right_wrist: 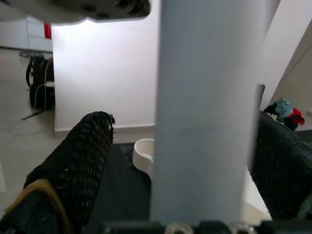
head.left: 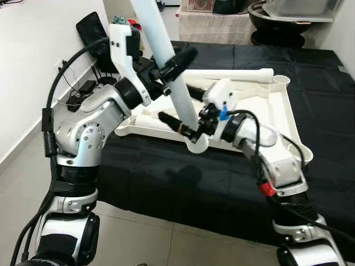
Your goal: Building children table
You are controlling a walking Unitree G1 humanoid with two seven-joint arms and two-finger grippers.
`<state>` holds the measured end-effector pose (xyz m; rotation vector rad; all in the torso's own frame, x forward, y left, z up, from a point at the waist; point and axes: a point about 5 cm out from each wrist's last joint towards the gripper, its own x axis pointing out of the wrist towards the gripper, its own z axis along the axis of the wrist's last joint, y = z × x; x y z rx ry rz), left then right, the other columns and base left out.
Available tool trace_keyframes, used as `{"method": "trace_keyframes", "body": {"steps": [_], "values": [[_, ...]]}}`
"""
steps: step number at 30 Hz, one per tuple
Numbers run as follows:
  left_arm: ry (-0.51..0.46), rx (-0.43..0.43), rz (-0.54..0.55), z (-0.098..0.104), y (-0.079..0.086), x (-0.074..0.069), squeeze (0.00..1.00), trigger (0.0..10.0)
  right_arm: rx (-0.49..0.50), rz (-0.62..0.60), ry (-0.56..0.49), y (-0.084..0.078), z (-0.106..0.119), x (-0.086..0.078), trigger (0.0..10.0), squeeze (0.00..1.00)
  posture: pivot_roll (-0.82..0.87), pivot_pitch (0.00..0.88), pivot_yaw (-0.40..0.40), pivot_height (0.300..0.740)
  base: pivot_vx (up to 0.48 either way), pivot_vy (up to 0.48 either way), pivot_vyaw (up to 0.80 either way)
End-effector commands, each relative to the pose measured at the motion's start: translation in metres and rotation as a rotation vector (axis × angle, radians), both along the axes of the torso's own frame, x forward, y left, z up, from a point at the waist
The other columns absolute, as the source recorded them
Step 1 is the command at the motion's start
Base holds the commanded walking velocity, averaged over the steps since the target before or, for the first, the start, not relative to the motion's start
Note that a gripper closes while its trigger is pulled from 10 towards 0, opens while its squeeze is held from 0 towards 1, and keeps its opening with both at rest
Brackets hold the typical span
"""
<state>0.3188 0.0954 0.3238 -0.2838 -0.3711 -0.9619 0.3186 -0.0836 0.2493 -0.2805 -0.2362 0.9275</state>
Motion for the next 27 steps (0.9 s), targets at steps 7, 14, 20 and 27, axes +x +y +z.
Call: {"method": "trace_keyframes", "body": {"steps": [7,14,20,27], "values": [[-0.03,0.079,-0.036,-0.005,-0.009,-0.006,0.0,0.0,-0.148,0.018,0.101,0.025,-0.029,-0.002,10.0,0.0,-0.06,0.031,0.048,0.74,0.0,0.0,0.0],[-0.041,0.104,-0.057,-0.007,-0.016,-0.008,0.0,0.0,-0.15,-0.027,0.131,0.035,-0.024,0.001,10.0,0.0,-0.07,0.034,0.051,0.74,0.0,0.0,0.0],[-0.048,0.117,-0.068,-0.01,-0.02,-0.01,0.0,0.0,-0.175,-0.103,0.199,0.031,-0.033,0.005,3.2,0.0,-0.07,0.029,0.05,0.74,0.0,0.0,0.0],[-0.054,0.118,-0.075,-0.013,-0.023,-0.012,0.0,0.0,-0.131,-0.141,0.254,0.03,-0.032,0.007,0.0,0.0,-0.08,0.007,0.053,0.74,0.0,0.0,0.0]]}}
